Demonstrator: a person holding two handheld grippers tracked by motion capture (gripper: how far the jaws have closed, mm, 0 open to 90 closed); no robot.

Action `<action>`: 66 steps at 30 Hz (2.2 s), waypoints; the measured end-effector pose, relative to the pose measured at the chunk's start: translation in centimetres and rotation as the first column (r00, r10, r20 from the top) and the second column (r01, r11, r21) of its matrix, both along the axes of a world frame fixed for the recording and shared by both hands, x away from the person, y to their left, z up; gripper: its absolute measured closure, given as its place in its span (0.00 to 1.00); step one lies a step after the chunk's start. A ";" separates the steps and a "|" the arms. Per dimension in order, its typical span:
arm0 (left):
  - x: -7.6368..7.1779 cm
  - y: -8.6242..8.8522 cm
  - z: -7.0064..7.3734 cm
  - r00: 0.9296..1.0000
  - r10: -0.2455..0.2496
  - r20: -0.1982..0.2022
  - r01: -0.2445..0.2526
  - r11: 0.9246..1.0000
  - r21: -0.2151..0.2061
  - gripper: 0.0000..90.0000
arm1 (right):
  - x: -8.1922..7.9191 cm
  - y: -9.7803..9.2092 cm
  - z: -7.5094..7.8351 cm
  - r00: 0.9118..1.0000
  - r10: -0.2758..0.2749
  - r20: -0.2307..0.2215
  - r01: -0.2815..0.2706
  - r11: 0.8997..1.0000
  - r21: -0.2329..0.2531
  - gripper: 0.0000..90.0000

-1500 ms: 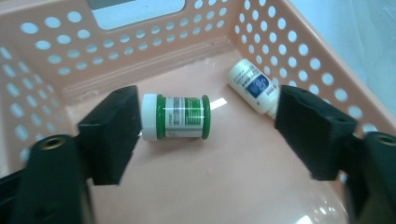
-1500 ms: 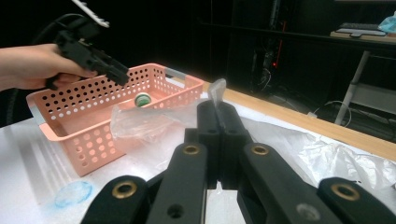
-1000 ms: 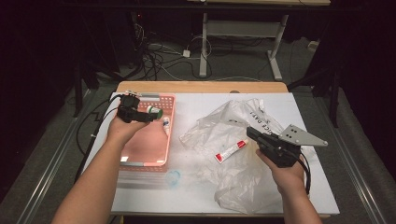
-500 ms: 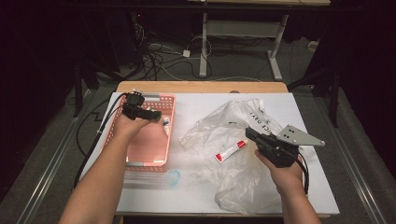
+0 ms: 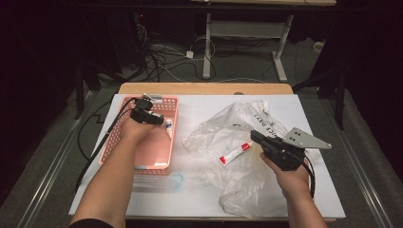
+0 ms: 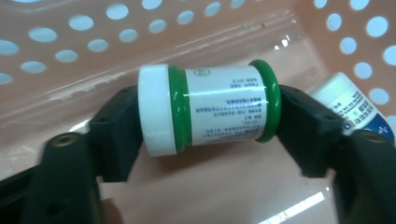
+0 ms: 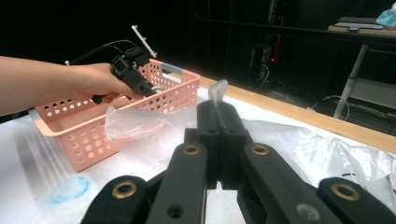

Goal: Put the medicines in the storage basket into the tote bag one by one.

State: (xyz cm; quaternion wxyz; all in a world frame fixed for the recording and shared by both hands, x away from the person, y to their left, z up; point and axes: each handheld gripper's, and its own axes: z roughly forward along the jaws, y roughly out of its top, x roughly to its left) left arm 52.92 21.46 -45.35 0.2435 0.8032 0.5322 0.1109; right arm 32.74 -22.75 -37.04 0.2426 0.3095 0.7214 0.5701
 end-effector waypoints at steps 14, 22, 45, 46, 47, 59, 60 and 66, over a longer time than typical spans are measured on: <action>-1.4 0.5 1.6 1.000 0.014 0.017 -0.013 0.999 -0.035 0.38 | -0.1 0.2 0.0 1.000 0.005 0.002 -0.005 1.000 -0.001 1.00; -3.7 1.5 2.9 0.999 0.022 0.026 -0.020 0.998 -0.068 0.38 | 0.0 0.1 0.1 1.000 0.009 0.001 -0.009 1.000 0.002 1.00; -9.1 2.8 3.8 0.999 -0.001 0.041 0.003 0.999 -0.044 0.38 | 0.0 0.1 0.2 1.000 0.013 0.009 -0.013 1.000 0.004 1.00; -9.4 2.9 3.9 0.999 -0.001 0.040 0.003 0.999 -0.048 0.38 | 0.0 0.1 0.2 1.000 0.012 0.006 -0.012 1.000 0.005 1.00; -9.6 3.0 4.0 0.999 -0.002 0.039 0.003 0.999 -0.048 0.38 | 0.0 0.1 0.2 1.000 0.011 0.006 -0.011 1.000 0.006 1.00; -11.8 3.2 5.0 0.998 -0.037 0.049 0.038 0.999 -0.016 0.38 | 0.0 0.1 0.3 1.000 0.011 0.010 -0.011 1.000 0.005 1.00; -12.1 3.1 5.0 0.998 -0.039 0.050 0.040 0.999 -0.015 0.38 | -0.1 0.1 0.3 1.000 0.010 0.009 -0.010 1.000 0.006 1.00; -13.8 2.9 5.4 0.995 -0.062 0.081 0.065 0.998 -0.028 0.39 | -0.2 0.0 0.4 1.000 0.009 0.009 -0.009 1.000 0.006 1.00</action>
